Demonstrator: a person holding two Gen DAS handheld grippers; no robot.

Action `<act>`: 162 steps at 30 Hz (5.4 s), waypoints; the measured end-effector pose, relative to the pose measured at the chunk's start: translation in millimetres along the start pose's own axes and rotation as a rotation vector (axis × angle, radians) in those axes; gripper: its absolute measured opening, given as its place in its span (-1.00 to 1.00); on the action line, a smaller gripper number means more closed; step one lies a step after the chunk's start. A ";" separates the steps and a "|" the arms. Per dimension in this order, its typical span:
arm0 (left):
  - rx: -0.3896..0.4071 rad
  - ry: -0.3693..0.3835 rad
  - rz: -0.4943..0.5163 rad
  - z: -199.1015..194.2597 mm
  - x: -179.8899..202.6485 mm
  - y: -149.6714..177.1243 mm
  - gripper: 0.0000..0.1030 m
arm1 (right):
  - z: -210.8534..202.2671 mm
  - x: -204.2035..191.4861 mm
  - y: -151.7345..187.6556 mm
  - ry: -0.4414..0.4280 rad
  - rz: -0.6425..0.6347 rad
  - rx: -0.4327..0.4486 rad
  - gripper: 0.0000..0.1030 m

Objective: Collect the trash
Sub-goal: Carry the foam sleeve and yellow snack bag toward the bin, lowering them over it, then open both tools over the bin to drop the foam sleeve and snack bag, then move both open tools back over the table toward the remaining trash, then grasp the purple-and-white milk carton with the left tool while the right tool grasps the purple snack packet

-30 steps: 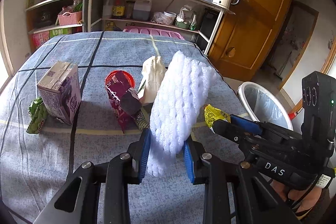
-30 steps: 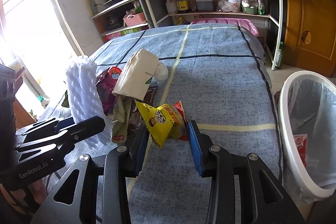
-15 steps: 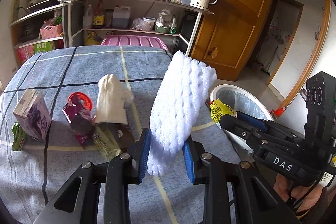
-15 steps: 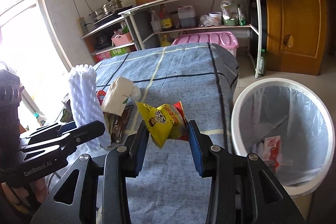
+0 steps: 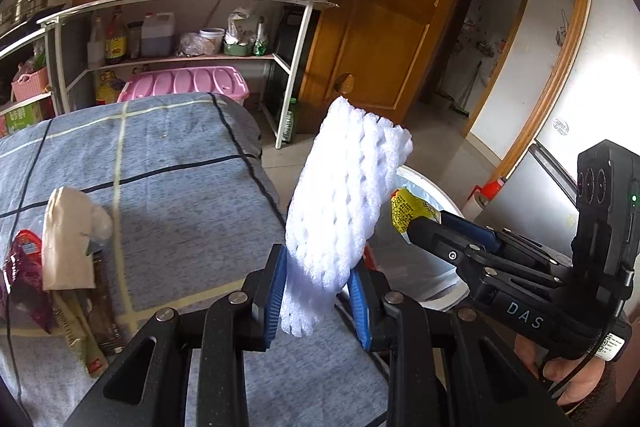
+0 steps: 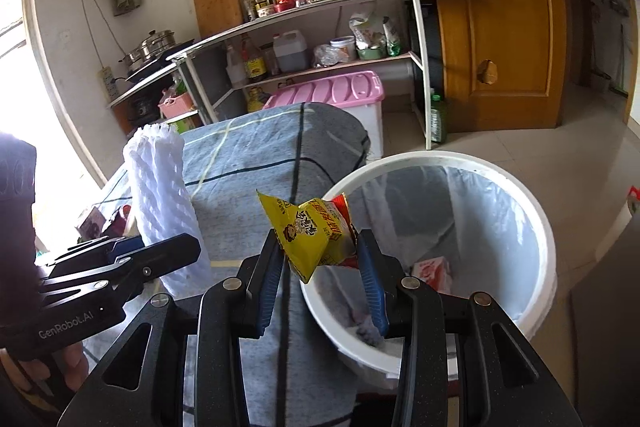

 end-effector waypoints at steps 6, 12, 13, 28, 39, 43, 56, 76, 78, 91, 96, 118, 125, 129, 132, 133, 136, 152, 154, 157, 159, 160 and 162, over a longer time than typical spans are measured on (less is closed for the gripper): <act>-0.026 0.044 0.054 24.5 37.1 -7.2 -0.42 | -7.9 43.7 -0.9 0.059 0.057 0.004 -0.24; -0.047 0.112 0.081 40.5 66.6 -5.9 -0.42 | -14.7 80.5 3.1 0.100 0.104 -0.002 -0.24; -0.050 0.120 0.080 41.5 69.3 -4.7 -0.42 | -14.3 82.8 4.1 0.105 0.108 -0.005 -0.24; -0.092 0.198 0.034 56.7 69.8 -0.3 -0.42 | -7.7 101.9 10.3 0.137 0.129 -0.016 -0.24; -0.104 0.141 0.064 70.2 75.1 -5.5 0.01 | 5.4 123.1 16.8 0.203 0.129 -0.076 0.01; -0.104 0.139 0.053 69.6 71.2 -6.8 0.05 | 1.2 123.3 15.9 0.209 0.127 -0.063 0.15; -0.027 0.083 0.003 28.0 31.5 -10.6 0.05 | -8.8 102.2 10.3 0.182 0.135 -0.035 0.15; 0.081 -0.166 -0.187 -56.2 -110.5 20.2 0.05 | 23.8 -30.3 5.5 -0.020 0.008 -0.035 0.15; 0.088 -0.198 -0.206 -63.3 -126.7 25.9 0.05 | 31.6 -43.2 6.8 -0.040 -0.004 -0.047 0.15; 0.121 -0.392 -0.333 -106.2 -224.4 62.0 0.05 | 73.5 -129.6 20.4 -0.164 -0.134 -0.112 0.15; 0.124 -0.430 -0.358 -109.1 -250.9 64.7 0.05 | 90.9 -160.7 26.6 -0.208 -0.179 -0.143 0.15; 0.062 -0.439 -0.369 -74.1 -316.9 51.8 0.22 | 146.7 -245.0 32.3 -0.347 -0.375 -0.178 0.15; 0.067 -0.414 -0.395 -73.1 -326.8 52.2 -0.17 | 159.3 -253.1 33.8 -0.371 -0.375 -0.203 0.15; 0.069 -0.420 -0.401 -73.6 -330.4 53.4 -0.25 | 163.9 -261.7 37.6 -0.378 -0.405 -0.214 0.15; 0.069 -0.424 -0.401 -73.3 -333.0 53.4 -0.27 | 168.9 -267.4 37.1 -0.369 -0.424 -0.215 0.15; 0.070 -0.421 -0.405 -73.3 -333.5 53.2 -0.28 | 170.5 -268.5 35.4 -0.363 -0.430 -0.213 0.15; 0.074 -0.413 -0.417 -74.0 -335.4 53.7 -0.28 | 172.4 -271.2 33.0 -0.359 -0.438 -0.209 0.15; 0.064 -0.411 -0.421 -67.4 -338.6 51.7 -0.28 | 178.4 -270.7 35.4 -0.282 -0.506 -0.216 -0.50; 0.065 -0.419 -0.411 -66.9 -337.7 51.3 -0.28 | 180.7 -267.3 38.2 -0.284 -0.490 -0.224 -0.58; 0.066 -0.417 -0.409 -66.6 -336.7 51.5 -0.28 | 180.9 -263.2 40.1 -0.300 -0.465 -0.228 -0.62; 0.066 -0.415 -0.411 -66.6 -335.9 51.6 -0.28 | 180.1 -261.0 39.5 -0.312 -0.445 -0.229 -0.65; 0.066 -0.413 -0.410 -66.5 -335.4 51.7 -0.29 | 179.1 -260.3 39.4 -0.318 -0.439 -0.227 -0.66; 0.068 -0.413 -0.411 -67.0 -335.1 52.1 -0.34 | 176.4 -259.2 38.1 -0.322 -0.433 -0.219 -0.69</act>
Point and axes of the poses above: each gripper's, at about its wrist camera, not at the fingertips, and z roughly the way its jaws point, x to its right, y to its underside, the point moved 8 cm from there along z, roughly the way its jaws point, and after that the axes turned 10 degrees about -y, right-handed, at the moved point
